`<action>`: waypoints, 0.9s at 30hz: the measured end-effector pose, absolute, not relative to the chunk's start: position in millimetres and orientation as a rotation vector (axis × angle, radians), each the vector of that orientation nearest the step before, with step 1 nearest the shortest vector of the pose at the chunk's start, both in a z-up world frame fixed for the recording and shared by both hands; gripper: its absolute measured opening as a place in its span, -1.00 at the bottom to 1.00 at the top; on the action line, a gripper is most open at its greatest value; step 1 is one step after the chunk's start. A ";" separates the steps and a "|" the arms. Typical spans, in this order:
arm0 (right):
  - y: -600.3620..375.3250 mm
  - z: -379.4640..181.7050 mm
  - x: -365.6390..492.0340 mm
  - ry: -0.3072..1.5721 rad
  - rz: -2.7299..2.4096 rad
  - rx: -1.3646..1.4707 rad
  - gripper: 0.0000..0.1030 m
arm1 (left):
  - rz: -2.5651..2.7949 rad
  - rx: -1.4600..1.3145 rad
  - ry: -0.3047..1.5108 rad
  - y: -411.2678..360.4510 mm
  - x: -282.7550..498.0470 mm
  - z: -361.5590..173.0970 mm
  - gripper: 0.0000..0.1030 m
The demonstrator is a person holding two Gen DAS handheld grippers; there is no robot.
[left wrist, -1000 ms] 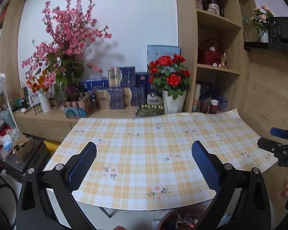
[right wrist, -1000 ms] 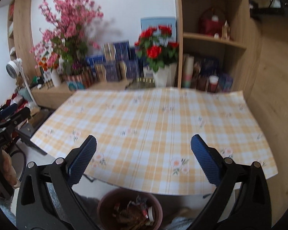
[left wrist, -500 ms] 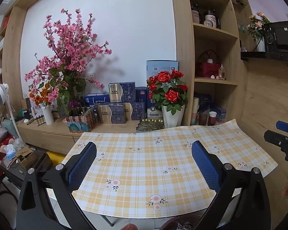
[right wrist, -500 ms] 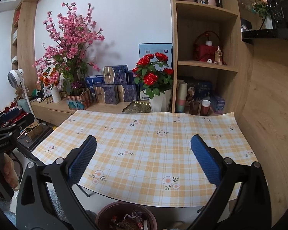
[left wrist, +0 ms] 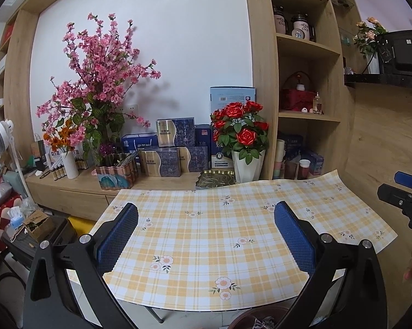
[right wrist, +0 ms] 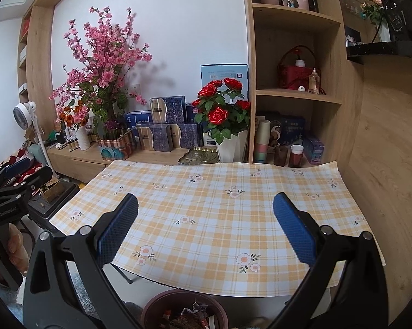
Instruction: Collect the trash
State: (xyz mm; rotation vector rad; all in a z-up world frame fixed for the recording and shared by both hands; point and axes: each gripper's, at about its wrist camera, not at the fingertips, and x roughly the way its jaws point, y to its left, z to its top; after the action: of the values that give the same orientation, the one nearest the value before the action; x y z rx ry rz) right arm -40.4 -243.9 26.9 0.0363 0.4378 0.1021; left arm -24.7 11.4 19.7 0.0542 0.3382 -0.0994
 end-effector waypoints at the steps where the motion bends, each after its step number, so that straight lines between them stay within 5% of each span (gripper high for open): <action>1: -242.7 26.9 -40.1 0.439 0.101 0.033 0.89 | -0.098 0.054 0.340 11.6 -23.4 20.5 0.89; 27: -234.6 17.6 -36.9 0.462 0.126 0.025 0.89 | -0.022 0.088 0.369 18.1 -19.9 11.8 0.89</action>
State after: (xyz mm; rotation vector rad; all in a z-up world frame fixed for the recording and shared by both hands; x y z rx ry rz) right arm -36.9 -234.6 17.6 0.0252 0.4621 0.1261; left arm -19.9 18.1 11.8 0.0877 0.3688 -0.0215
